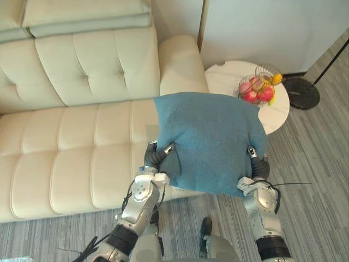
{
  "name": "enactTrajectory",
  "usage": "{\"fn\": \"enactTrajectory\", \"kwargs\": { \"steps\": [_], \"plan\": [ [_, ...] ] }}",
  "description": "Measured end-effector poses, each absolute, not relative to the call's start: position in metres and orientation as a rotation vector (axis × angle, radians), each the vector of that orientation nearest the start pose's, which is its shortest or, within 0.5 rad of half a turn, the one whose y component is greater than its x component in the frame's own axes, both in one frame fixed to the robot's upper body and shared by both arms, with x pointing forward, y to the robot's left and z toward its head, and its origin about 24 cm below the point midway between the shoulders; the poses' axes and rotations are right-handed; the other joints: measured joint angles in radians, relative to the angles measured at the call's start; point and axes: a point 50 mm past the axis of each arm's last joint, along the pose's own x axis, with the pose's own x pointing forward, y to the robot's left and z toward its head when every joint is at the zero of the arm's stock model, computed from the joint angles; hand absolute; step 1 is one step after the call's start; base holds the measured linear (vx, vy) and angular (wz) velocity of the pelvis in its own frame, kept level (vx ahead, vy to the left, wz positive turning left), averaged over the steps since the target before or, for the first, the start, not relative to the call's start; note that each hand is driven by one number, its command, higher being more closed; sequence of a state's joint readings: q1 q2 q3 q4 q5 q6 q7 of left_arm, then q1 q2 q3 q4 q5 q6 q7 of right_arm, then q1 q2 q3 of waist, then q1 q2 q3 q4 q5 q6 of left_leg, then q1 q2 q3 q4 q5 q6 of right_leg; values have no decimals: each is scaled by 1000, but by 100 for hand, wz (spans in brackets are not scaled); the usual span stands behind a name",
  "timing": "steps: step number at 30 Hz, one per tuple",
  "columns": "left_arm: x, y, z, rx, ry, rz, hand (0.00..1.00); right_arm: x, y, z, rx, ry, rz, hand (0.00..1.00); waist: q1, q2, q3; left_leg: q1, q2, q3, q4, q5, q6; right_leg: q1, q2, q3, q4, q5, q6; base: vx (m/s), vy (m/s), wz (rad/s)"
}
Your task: Pick up cushions and gather them together orderly.
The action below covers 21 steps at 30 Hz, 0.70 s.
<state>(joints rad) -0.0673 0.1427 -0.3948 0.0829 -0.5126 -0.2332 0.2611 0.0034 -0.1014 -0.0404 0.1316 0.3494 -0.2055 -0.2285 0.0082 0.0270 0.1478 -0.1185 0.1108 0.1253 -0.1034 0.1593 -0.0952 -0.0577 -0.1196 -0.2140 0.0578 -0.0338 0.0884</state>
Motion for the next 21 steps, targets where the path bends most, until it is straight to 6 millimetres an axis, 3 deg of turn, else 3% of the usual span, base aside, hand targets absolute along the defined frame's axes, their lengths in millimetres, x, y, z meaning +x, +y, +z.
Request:
{"fn": "enactTrajectory", "kwargs": {
  "steps": [3, 6, 10, 11, 12, 13, 14, 15, 17, 18, 19, 20, 21],
  "plan": [
    [234, 103, 45, -423, -45, -66, 100, 239, -191, 29, 246, -57, -296, 100, 0, 21, -46, 20, -1, -5, 0, -3, -3, 27, 0, -8, -7, -1, 2, -3, 9, 7],
    [230, 104, 43, -431, -38, -56, 100, 238, -189, 28, 222, -59, -283, 100, -2, 40, -63, 0, -4, -56, 1, 12, -5, 32, 1, -53, 10, -9, -1, -60, -4, 52],
    [230, 104, 49, -441, -60, -57, 100, 238, -187, 38, 206, -100, -277, 100, 16, 52, -61, -118, -7, -195, 32, 68, -51, -63, -17, -199, 204, -109, -27, -170, -80, 118],
    [231, 102, 51, -455, -71, -55, 100, 239, -189, 48, 186, -142, -272, 100, 29, 64, -63, -164, 12, -113, 17, -50, -12, -87, -34, -276, 239, -123, -40, -162, -85, 116],
    [231, 102, 52, -457, -72, -55, 100, 240, -189, 50, 178, -149, -275, 100, 29, 60, -64, -182, 13, -62, 28, -104, 9, -89, -49, -299, 228, -120, -45, -213, -61, 146],
    [231, 101, 53, -465, -80, -55, 100, 242, -189, 53, 167, -166, -284, 100, 27, 38, -57, -215, 15, 43, 86, -153, 68, -94, -94, -333, 220, -114, -52, -141, 4, 104],
    [231, 102, 53, -471, -87, -50, 100, 247, -187, 58, 171, -183, -283, 100, 42, 20, -46, -241, 29, 156, 263, -142, 116, -93, -145, -359, 213, -94, -55, -214, -11, 110],
    [231, 101, 52, -481, -81, -48, 100, 249, -186, 61, 151, -196, -283, 100, 39, 20, -46, -239, 63, 220, 417, -159, 101, -74, -161, -385, 188, -73, -49, -145, 10, 76],
    [231, 102, 51, -503, -78, -42, 100, 251, -186, 62, 137, -202, -282, 100, 38, 36, -55, -204, 113, 252, 510, -209, 83, -52, -158, -407, 157, -47, -45, -78, 76, 39],
    [231, 101, 50, -519, -78, -38, 100, 254, -186, 64, 133, -207, -281, 100, 30, 47, -63, -147, 147, 271, 528, -248, 43, -43, -156, -419, 133, -17, -33, -35, 209, 21],
    [231, 100, 50, -529, -81, -37, 100, 256, -186, 66, 131, -217, -281, 100, 26, 54, -67, -124, 154, 278, 509, -253, 23, -46, -154, -423, 120, 1, -23, -45, 318, 36],
    [232, 96, 48, -550, -73, -46, 100, 258, -191, 69, 114, -226, -292, 100, 7, 69, -76, -84, 140, 260, 415, -282, -32, -49, -151, -430, 93, 39, -5, -51, 333, 31],
    [234, 95, 46, -547, -68, -52, 100, 259, -192, 68, 105, -223, -298, 100, -2, 77, -81, -74, 128, 260, 386, -303, -27, -48, -153, -429, 80, 55, 2, -86, 477, 47]
  ]
}}
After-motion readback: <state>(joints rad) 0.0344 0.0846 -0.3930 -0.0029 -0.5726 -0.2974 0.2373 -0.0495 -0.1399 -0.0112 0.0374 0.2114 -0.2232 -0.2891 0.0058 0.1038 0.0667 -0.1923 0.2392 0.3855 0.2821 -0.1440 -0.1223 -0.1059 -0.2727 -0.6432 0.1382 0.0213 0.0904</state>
